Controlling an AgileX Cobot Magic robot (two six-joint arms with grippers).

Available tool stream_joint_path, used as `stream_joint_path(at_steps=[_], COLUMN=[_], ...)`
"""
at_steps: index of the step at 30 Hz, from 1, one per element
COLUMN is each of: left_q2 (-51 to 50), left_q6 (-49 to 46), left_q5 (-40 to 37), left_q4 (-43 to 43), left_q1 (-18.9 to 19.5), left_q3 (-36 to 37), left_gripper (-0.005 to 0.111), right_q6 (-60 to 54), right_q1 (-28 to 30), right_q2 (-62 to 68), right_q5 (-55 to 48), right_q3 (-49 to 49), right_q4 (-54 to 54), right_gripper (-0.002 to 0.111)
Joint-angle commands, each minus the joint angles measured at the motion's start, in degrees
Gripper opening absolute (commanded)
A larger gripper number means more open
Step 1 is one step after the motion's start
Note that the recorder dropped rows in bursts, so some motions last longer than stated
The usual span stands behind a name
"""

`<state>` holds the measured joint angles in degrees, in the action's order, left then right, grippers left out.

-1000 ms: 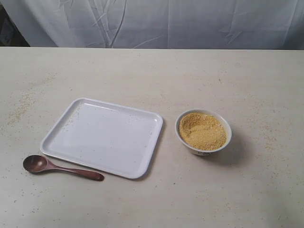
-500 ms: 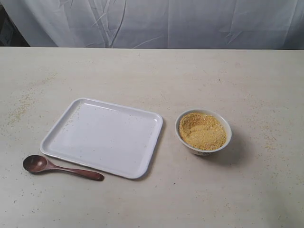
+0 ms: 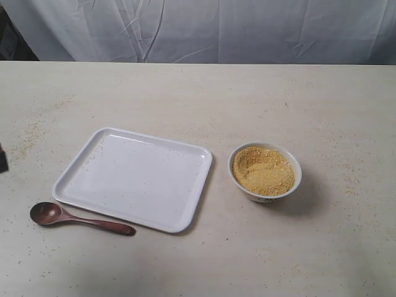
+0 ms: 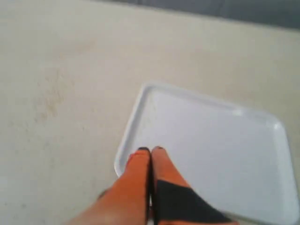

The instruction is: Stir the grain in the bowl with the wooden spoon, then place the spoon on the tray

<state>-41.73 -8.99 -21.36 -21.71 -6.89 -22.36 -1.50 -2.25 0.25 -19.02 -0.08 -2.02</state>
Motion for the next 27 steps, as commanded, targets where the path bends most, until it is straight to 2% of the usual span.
stream_joint_path(at_steps=[1,4,10,15,20,24,27], left_q2=[-13.83,-19.35,-23.24,-23.24,-23.24,-23.24,-23.24], left_q6=[-24.33,-34.63,-34.47,-34.70,-40.86,-48.87,-49.89], left_q5=[-8.46,-13.49,-14.62,-11.14,-7.61,-8.60,-7.72], left_q4=[-20.35,-29.56,-30.58,-29.79,-24.77,-24.54,-20.30], left_q1=[-0.13,-0.13,-0.54,-7.22,-13.93,-15.78,-15.89], left_q3=[-1.68,-1.68,-1.68,-1.76,-3.50,-5.13,-5.39], left_gripper=[0.000,0.000,0.000,0.000,0.000,0.000,0.004], right_q6=[0.03,0.03,0.03,0.03,0.03,0.03,0.03], right_q1=[-0.24,-0.24,-0.24,-0.24,-0.24,-0.24,-0.24], right_q2=[-0.25,-0.25,-0.25,-0.25,-0.25,-0.25,-0.25], right_q5=[0.34,0.34,0.44,0.44,0.44,0.33,0.33], right_q3=[0.08,0.08,0.08,0.08,0.08,0.08,0.08], right_q4=[0.04,0.04,0.04,0.04,0.04,0.04,0.04], right_gripper=[-0.001,-0.001,-0.001,-0.001,-0.001,-0.001,-0.001])
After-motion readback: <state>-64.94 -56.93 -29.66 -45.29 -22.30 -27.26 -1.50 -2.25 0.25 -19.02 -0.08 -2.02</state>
